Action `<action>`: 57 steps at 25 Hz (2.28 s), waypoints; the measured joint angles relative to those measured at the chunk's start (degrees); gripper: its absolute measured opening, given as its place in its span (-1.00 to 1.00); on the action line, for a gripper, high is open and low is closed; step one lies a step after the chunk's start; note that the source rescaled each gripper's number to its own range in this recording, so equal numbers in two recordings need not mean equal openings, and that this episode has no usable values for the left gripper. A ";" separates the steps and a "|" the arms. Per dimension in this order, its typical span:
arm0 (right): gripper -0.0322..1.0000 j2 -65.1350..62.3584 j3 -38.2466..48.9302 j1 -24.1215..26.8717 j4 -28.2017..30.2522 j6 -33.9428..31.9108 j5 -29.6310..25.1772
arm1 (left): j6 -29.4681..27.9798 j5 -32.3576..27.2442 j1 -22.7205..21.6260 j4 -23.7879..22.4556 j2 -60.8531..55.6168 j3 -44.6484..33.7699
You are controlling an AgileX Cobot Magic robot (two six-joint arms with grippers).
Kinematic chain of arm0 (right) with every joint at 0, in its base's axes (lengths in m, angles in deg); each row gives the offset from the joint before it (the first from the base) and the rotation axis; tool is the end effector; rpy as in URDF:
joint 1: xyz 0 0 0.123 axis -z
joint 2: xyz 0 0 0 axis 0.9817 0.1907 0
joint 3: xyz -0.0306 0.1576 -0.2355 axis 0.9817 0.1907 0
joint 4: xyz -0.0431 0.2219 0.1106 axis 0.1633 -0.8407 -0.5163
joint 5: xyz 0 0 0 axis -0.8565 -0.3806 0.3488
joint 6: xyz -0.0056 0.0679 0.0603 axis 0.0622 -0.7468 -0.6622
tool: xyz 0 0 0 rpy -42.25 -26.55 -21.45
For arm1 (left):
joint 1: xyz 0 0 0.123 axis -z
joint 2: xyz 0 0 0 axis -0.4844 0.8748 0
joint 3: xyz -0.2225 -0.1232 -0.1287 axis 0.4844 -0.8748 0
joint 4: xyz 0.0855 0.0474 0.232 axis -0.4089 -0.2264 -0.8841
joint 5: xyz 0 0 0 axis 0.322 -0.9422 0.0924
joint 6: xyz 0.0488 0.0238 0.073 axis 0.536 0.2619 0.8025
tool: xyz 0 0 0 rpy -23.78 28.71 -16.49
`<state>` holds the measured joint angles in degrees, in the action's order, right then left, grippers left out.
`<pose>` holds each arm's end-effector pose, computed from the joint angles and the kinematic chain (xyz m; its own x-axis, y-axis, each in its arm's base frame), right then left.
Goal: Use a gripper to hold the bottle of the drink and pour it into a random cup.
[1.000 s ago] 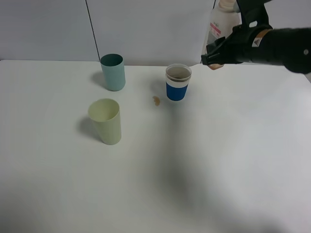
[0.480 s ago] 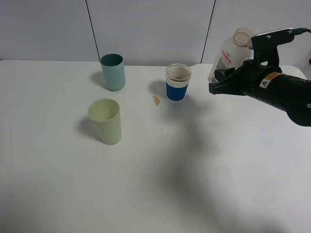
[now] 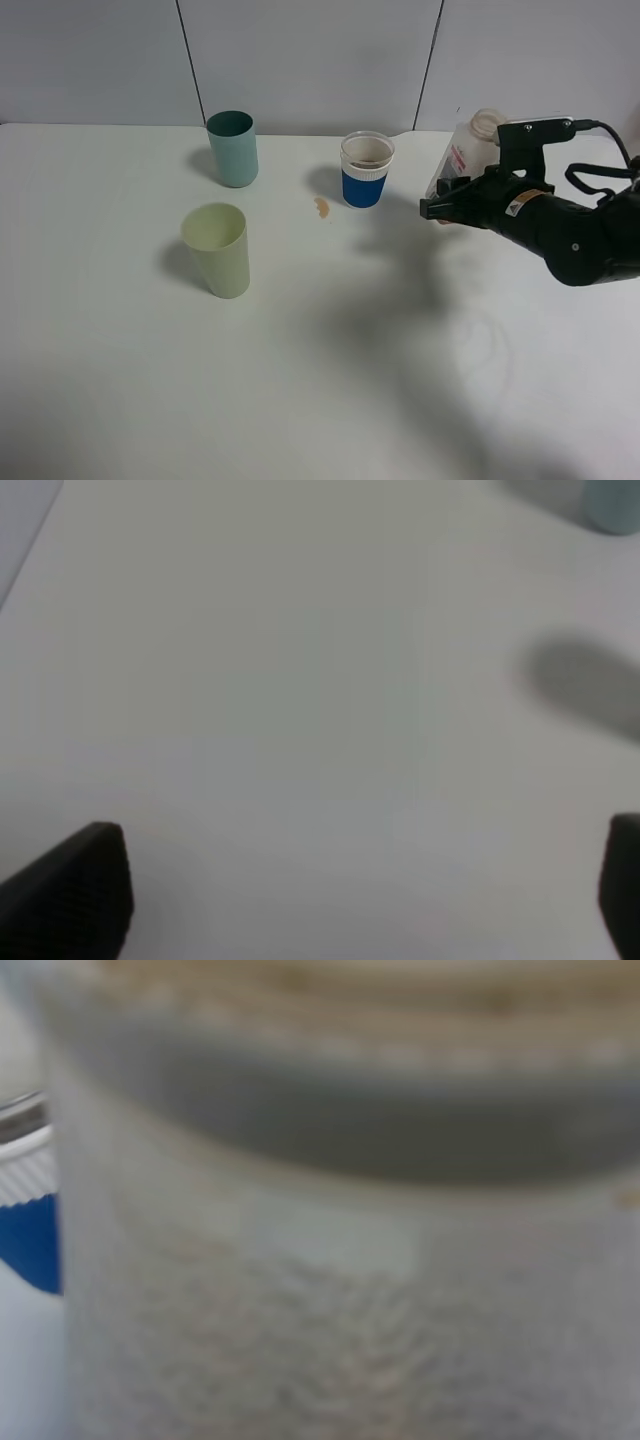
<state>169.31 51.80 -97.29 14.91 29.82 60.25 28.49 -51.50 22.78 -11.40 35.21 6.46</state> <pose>0.2828 0.0821 0.1157 -0.3903 -0.0949 -0.9158 -0.1954 0.9805 -0.0183 -0.0036 -0.0004 0.2795 -0.4534 -0.0310 -0.8908 -0.0997 0.9949 0.0161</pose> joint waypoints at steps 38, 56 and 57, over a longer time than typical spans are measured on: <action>0.09 6.74 -0.05 0.00 -0.51 -2.92 1.99 | 0.00 0.03 0.00 0.00 0.00 0.00; 0.60 6.38 0.00 0.00 -1.52 -4.18 1.86 | 0.00 0.03 0.00 0.00 0.00 0.00; 0.60 6.07 0.00 0.00 -1.53 -4.18 1.58 | 0.00 0.03 0.00 0.00 0.00 0.00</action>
<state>175.38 51.80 -97.29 13.38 25.64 61.83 28.49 -51.47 22.78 -11.40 35.21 6.46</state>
